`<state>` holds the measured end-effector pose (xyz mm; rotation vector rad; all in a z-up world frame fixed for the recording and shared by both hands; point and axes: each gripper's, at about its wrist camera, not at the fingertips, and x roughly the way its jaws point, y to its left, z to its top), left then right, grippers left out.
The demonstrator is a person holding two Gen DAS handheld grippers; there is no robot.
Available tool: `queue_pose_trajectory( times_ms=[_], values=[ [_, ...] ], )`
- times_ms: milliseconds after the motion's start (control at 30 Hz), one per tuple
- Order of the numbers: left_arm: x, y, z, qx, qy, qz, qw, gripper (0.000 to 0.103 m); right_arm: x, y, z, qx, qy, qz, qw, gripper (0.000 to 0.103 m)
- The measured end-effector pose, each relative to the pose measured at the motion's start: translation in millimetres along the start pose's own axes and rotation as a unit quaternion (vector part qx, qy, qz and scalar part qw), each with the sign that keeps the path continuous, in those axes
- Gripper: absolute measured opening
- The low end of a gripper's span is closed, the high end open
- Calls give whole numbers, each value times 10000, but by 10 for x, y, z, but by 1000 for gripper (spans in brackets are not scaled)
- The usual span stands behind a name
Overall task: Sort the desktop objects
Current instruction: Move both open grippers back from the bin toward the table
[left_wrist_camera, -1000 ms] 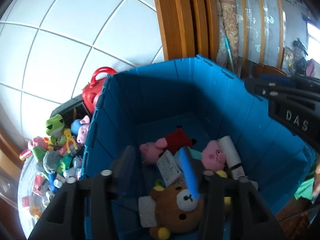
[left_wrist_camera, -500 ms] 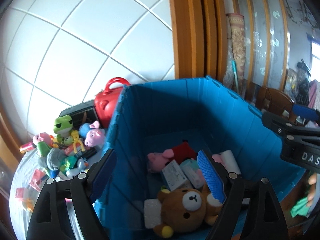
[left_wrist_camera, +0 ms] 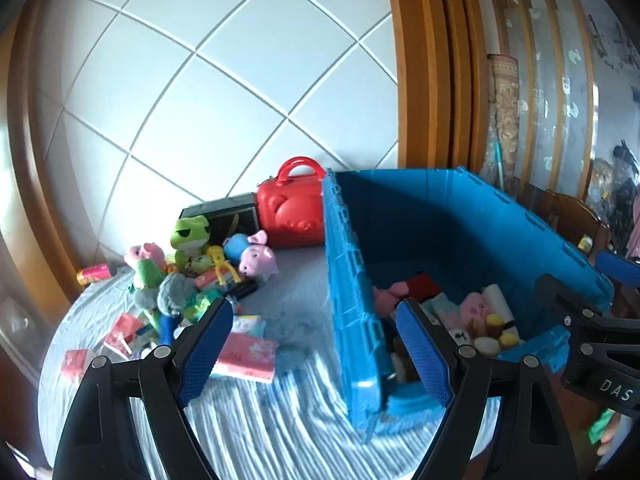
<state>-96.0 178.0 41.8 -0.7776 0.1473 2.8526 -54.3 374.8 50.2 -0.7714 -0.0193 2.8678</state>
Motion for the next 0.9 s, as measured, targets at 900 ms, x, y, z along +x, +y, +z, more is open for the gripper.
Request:
queue_pose_trajectory(
  times_ms=[900],
  values=[
    [-988,1093,-713,-412,-120,126,9990,84,-943,1194,-609,-161,29,69,9998,98]
  ],
)
